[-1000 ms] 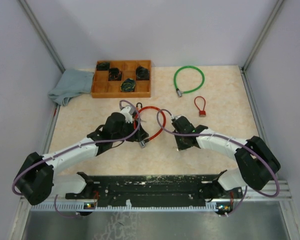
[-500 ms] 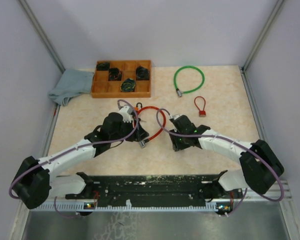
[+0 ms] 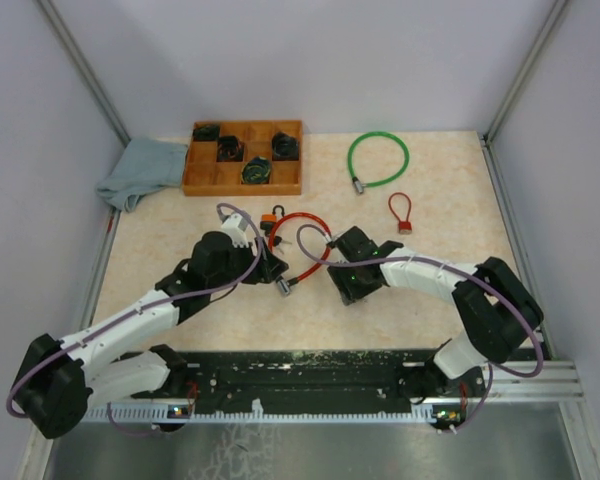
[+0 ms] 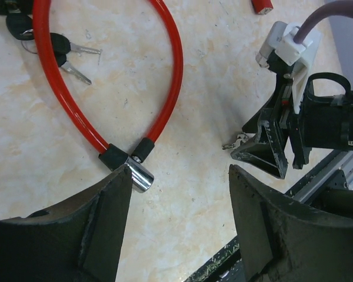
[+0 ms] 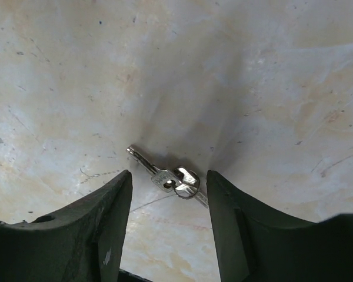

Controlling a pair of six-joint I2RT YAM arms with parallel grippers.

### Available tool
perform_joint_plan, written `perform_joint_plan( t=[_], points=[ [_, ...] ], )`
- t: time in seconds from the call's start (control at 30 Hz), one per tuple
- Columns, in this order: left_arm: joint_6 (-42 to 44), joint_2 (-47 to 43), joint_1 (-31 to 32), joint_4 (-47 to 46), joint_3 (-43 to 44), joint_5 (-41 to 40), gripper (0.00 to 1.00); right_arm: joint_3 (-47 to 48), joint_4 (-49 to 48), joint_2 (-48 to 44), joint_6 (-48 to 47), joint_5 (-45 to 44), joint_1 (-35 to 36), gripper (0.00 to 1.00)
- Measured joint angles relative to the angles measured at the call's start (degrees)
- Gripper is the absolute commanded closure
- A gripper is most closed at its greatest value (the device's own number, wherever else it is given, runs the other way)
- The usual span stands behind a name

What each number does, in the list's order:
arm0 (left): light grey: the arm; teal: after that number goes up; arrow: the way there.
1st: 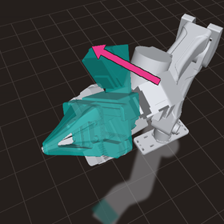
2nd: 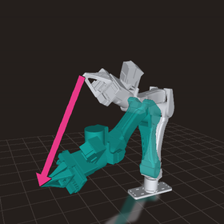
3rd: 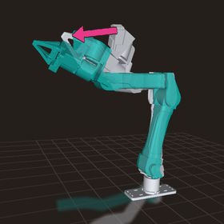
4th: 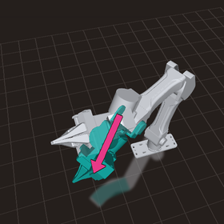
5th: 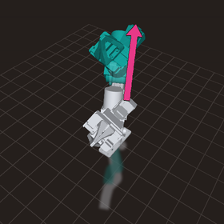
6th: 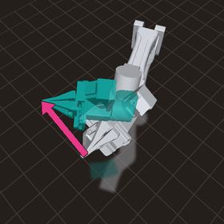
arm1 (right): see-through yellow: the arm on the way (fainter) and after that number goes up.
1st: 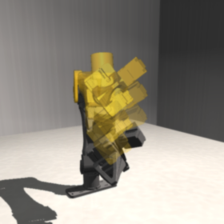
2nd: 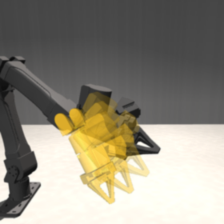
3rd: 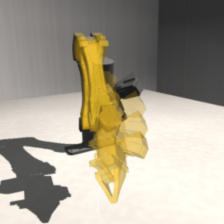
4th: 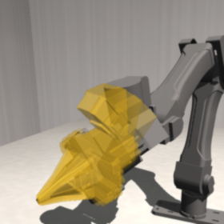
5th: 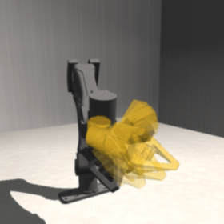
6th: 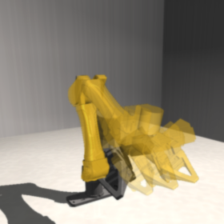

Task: Unlock with the key

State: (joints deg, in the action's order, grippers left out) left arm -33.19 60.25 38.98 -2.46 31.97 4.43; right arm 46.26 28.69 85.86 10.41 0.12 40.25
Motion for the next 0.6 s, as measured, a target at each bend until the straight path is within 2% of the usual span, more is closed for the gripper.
perform_joint_plan(
  t=[0.1, 0.2, 0.6],
  points=[
    [-0.48, -0.81, -0.35, 0.26, -0.44, -0.98, 0.22, 0.24, 0.61, 0.33, -0.20, -0.02, 1.03, 0.55],
    [-1.09, -1.25, -0.85, 0.44, -0.70, -1.70, 0.22, 0.44, 1.29, 0.68, -0.09, -0.04, 2.47, 0.64],
    [-2.19, -1.27, -1.16, 0.52, -1.33, -0.90, 0.21, 0.66, 2.03, 0.76, 4.02, 0.50, 4.28, 0.89]
  ],
)
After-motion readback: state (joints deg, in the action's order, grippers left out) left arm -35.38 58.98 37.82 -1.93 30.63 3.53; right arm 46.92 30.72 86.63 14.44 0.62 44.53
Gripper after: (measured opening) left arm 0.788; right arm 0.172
